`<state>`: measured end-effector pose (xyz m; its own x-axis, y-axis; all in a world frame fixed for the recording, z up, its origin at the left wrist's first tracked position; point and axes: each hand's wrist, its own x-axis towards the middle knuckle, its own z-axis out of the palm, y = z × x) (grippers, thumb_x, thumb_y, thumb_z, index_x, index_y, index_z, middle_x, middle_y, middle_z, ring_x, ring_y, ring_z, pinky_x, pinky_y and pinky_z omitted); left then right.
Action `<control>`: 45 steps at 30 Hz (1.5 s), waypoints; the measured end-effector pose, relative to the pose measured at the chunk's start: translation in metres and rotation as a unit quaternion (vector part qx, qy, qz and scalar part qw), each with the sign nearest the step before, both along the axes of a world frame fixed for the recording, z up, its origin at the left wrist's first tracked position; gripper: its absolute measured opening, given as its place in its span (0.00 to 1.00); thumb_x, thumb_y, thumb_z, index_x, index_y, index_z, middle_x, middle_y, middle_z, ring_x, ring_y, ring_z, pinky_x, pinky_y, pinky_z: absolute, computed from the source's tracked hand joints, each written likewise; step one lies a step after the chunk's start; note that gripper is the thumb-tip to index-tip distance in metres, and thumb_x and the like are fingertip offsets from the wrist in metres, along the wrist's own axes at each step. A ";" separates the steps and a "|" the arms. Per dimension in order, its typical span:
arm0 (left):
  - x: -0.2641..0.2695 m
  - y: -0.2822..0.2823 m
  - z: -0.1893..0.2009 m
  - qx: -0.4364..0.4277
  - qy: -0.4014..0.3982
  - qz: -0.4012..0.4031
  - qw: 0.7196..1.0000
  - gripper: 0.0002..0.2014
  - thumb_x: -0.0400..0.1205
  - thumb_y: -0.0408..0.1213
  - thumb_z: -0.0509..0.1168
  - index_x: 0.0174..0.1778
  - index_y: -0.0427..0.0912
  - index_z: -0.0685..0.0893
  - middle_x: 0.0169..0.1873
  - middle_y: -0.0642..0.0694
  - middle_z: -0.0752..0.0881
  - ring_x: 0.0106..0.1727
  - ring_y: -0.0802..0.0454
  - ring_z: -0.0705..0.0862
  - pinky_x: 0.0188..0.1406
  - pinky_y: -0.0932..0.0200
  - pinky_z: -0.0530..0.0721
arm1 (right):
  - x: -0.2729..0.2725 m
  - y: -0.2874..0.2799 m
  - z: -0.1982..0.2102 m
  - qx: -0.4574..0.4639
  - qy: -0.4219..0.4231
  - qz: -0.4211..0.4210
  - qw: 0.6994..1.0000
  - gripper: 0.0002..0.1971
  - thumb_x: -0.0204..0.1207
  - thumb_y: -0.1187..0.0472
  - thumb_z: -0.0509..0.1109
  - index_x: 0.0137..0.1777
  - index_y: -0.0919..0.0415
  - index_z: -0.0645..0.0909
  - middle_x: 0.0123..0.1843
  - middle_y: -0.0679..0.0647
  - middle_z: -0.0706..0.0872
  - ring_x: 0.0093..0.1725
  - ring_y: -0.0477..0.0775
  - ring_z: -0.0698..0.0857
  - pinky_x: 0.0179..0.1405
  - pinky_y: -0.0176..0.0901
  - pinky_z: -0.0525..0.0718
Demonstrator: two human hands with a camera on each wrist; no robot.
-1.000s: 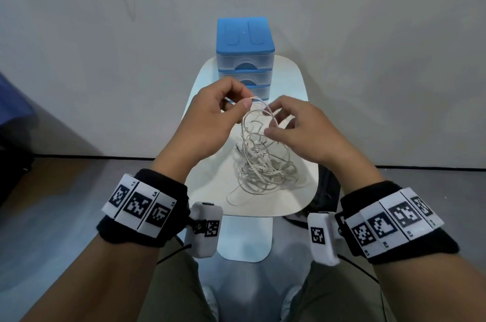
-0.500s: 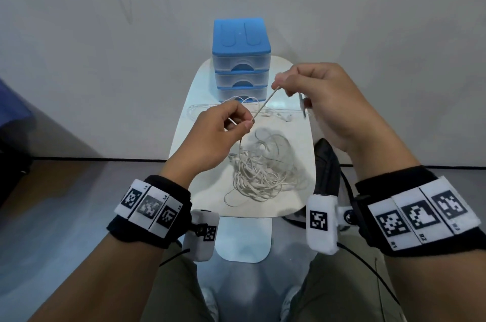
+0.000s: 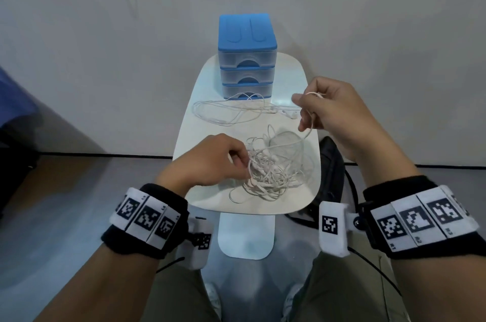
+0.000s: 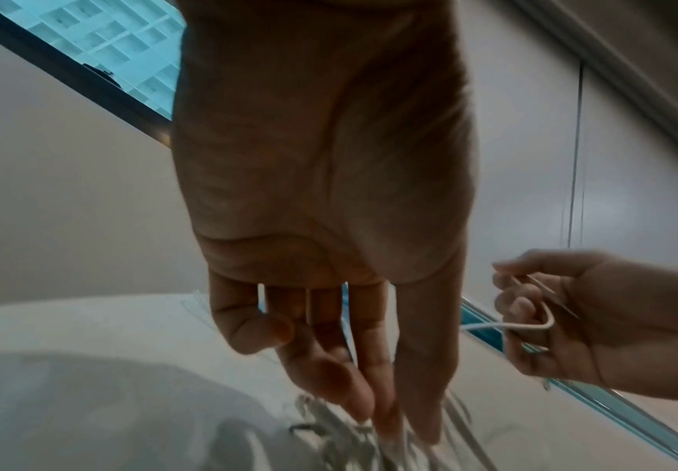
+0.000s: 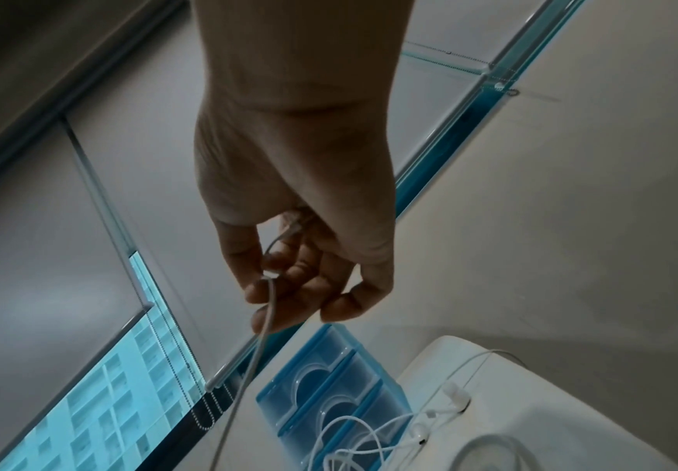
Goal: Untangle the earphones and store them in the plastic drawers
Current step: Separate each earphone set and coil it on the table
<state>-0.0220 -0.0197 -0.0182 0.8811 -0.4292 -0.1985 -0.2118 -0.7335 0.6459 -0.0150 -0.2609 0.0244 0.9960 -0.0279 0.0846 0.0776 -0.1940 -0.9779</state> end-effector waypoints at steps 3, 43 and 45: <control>-0.002 -0.015 -0.007 -0.066 -0.031 0.031 0.997 0.05 0.74 0.35 0.82 0.40 0.46 0.92 0.35 0.51 0.90 0.26 0.68 0.78 0.31 0.75 0.72 | 0.001 0.001 -0.009 -0.069 0.009 0.011 0.998 0.12 0.78 0.60 0.79 0.43 0.57 0.76 0.35 0.48 0.75 0.28 0.45 0.72 0.33 0.45 0.72; 0.011 -0.007 0.004 -0.142 -0.014 -0.034 0.989 0.20 0.80 0.34 0.76 0.62 0.59 0.80 0.64 0.56 0.83 0.59 0.56 0.83 0.55 0.66 0.80 | -0.008 0.034 0.037 -0.080 -0.109 0.037 0.990 0.17 0.85 0.58 0.65 0.34 0.60 0.85 0.46 0.59 0.92 0.49 0.50 0.89 0.53 0.45 0.80; 0.009 -0.008 -0.005 -0.091 0.003 -0.078 0.993 0.26 0.78 0.36 0.77 0.66 0.66 0.77 0.68 0.57 0.80 0.65 0.57 0.79 0.60 0.67 0.75 | -0.008 0.033 0.045 -0.001 -0.134 0.020 0.991 0.16 0.80 0.60 0.67 0.31 0.63 0.83 0.48 0.67 0.90 0.50 0.53 0.89 0.52 0.44 0.80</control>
<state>-0.0125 -0.0282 -0.0234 0.7996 -0.5903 -0.1103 -0.3096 -0.5626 0.7666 -0.0231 -0.2278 0.0693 0.9380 0.0109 0.3464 0.3422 -0.1878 -0.9207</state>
